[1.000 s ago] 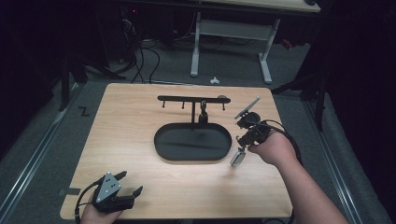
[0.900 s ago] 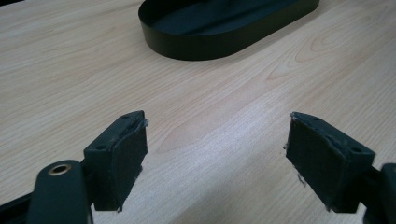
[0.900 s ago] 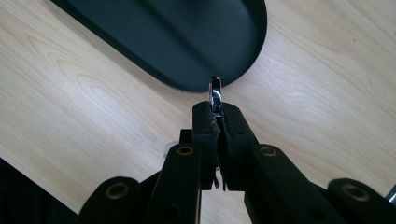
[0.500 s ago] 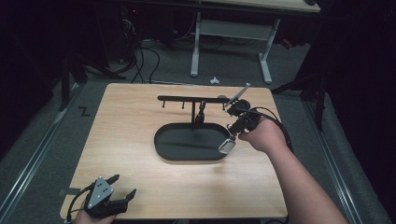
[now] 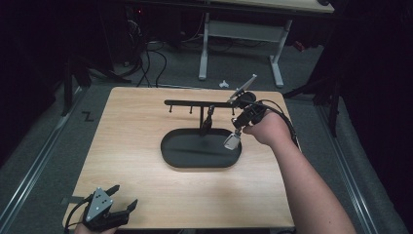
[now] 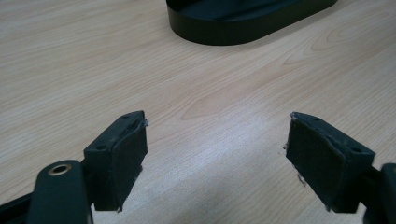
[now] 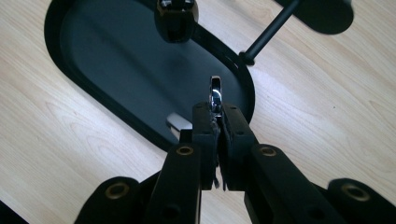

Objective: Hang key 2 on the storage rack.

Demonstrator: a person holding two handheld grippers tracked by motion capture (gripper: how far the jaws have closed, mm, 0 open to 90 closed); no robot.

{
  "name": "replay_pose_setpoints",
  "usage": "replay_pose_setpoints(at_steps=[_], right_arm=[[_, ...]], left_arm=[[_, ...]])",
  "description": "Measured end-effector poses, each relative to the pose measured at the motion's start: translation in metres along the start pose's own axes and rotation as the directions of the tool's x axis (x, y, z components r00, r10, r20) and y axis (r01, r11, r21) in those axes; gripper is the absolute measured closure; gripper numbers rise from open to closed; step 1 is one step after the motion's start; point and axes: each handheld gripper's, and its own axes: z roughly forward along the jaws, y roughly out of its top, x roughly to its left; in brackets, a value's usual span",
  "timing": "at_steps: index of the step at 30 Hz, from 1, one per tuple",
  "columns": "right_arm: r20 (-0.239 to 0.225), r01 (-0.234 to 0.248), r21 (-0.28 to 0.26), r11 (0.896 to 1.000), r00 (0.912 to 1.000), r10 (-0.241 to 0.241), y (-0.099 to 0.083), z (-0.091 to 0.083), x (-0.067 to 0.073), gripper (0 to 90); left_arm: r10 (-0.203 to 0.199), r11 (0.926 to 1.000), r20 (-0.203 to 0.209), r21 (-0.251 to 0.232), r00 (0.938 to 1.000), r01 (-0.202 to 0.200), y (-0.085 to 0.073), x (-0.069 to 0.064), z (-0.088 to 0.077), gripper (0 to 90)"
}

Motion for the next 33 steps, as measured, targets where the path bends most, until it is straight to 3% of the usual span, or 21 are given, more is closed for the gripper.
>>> replay_pose_setpoints(at_steps=[16, 33], right_arm=[[-0.006, -0.015, -0.018, 1.0, 0.9999, 0.015, 0.013, 0.0, -0.007, 86.6], [-0.014, -0.036, -0.026, 0.999, 0.9993, 0.036, 0.014, 0.008, -0.017, 85.9]], left_arm=[[-0.003, 1.0, 0.001, 0.003, 1.0, 0.003, 0.0, 0.001, -0.001, 20.9], [-0.005, 0.9999, 0.001, 0.01, 1.0, 0.005, -0.001, 0.001, 0.001, 20.9]])
